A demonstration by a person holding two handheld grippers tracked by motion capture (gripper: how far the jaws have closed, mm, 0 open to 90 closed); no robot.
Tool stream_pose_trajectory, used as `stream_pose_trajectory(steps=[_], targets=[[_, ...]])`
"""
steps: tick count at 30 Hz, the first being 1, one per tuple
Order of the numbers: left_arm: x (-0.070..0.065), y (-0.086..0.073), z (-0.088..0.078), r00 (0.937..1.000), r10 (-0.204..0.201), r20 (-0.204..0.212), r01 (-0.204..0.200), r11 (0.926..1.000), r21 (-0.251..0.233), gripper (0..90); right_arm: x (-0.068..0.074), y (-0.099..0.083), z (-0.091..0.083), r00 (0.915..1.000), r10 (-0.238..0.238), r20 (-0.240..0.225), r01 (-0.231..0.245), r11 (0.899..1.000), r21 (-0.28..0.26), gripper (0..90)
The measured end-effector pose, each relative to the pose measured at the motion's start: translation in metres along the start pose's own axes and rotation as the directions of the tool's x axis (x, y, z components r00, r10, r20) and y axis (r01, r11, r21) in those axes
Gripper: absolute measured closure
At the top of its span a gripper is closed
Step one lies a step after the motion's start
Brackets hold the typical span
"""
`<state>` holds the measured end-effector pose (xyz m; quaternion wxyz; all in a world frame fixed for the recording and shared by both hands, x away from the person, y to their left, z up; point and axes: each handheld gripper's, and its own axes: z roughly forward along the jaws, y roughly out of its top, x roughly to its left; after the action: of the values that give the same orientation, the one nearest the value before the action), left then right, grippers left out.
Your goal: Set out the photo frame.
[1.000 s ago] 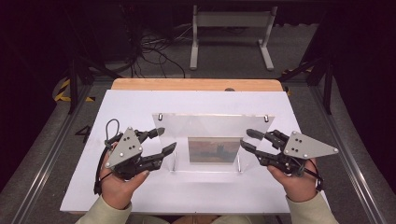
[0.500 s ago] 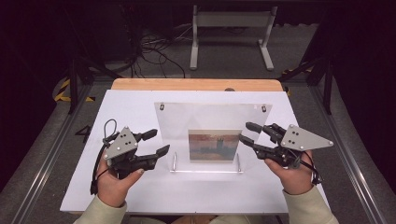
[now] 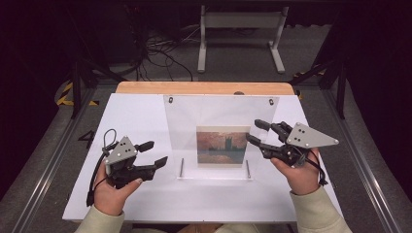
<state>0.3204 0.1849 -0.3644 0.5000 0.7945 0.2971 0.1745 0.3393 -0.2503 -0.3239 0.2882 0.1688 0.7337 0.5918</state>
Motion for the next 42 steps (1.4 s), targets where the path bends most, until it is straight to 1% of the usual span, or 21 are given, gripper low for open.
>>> stream_pose_trajectory(steps=[5,11,16,18,21,22,24,27,29,32,34,35,38,40,41,42], targets=[[0.002,-0.003,0.002,1.0000,-0.006,0.003,0.006,0.9999,0.012,32.4,-0.002,-0.002,0.001,0.9999,0.004,0.013,-0.004,1.000,0.000,47.1],[0.002,-0.004,0.003,1.0000,-0.007,0.006,0.007,0.9999,0.015,32.4,-0.004,-0.002,-0.001,0.9986,-0.008,0.052,0.007,1.000,0.005,46.8],[0.003,-0.005,0.003,0.9999,-0.006,0.009,0.005,0.9998,0.017,32.3,-0.006,-0.002,-0.005,0.9972,0.001,0.075,0.000,1.000,-0.007,43.1],[0.003,-0.005,0.002,0.9999,-0.005,0.012,0.005,0.9999,0.012,32.0,-0.007,-0.001,-0.008,0.9962,0.004,0.087,-0.003,1.000,-0.008,41.2],[0.003,-0.005,0.001,0.9998,-0.003,0.019,0.003,1.0000,0.009,31.5,-0.007,0.001,-0.011,0.9957,0.003,0.092,-0.003,1.000,-0.002,41.1],[0.003,-0.005,0.000,0.9998,-0.003,0.019,0.003,1.0000,0.002,30.8,-0.007,0.003,-0.016,0.9956,0.006,0.094,-0.006,1.000,0.000,40.5],[0.005,-0.006,-0.002,0.9997,0.003,0.024,-0.003,1.0000,0.000,29.9,-0.007,0.005,-0.021,0.9957,0.008,0.092,-0.009,1.000,0.010,40.0],[0.007,-0.008,-0.004,0.9993,0.007,0.036,-0.007,0.9999,-0.010,28.3,-0.008,0.007,-0.029,0.9956,0.034,0.087,-0.037,0.999,0.031,38.2],[0.008,-0.009,-0.005,0.9992,0.005,0.039,-0.005,1.0000,-0.008,28.0,-0.009,0.007,-0.032,0.9952,0.038,0.091,-0.041,0.998,0.036,38.1],[0.010,-0.012,-0.007,0.9990,0.007,0.043,-0.007,0.9999,-0.014,27.0,-0.011,0.007,-0.042,0.9944,0.053,0.091,-0.058,0.997,0.057,35.4],[0.012,-0.014,-0.009,0.9989,0.002,0.046,-0.001,0.9998,-0.021,26.6,-0.011,0.006,-0.048,0.9942,0.030,0.104,-0.039,0.995,0.088,32.6],[0.014,-0.016,-0.011,0.9990,-0.003,0.045,0.004,0.9996,-0.027,26.5,-0.012,0.006,-0.050,0.9942,0.028,0.104,-0.038,0.995,0.097,31.9],[0.017,-0.020,-0.014,0.9990,-0.007,0.043,0.008,0.9995,-0.031,26.0,-0.013,0.002,-0.059,0.9921,0.055,0.112,-0.069,0.990,0.122,28.6],[0.018,-0.022,-0.015,0.9989,-0.014,0.045,0.015,0.9993,-0.033,25.6,-0.014,0.000,-0.061,0.9915,0.060,0.115,-0.075,0.989,0.128,28.6],[0.021,-0.025,-0.017,0.9990,-0.009,0.043,0.010,0.9992,-0.038,25.5,-0.015,-0.004,-0.067,0.9884,0.082,0.128,-0.100,0.985,0.142,27.6],[0.022,-0.027,-0.018,0.9992,-0.011,0.038,0.012,0.9991,-0.040,25.5,-0.016,-0.005,-0.069,0.9874,0.088,0.131,-0.107,0.983,0.146,27.6]])
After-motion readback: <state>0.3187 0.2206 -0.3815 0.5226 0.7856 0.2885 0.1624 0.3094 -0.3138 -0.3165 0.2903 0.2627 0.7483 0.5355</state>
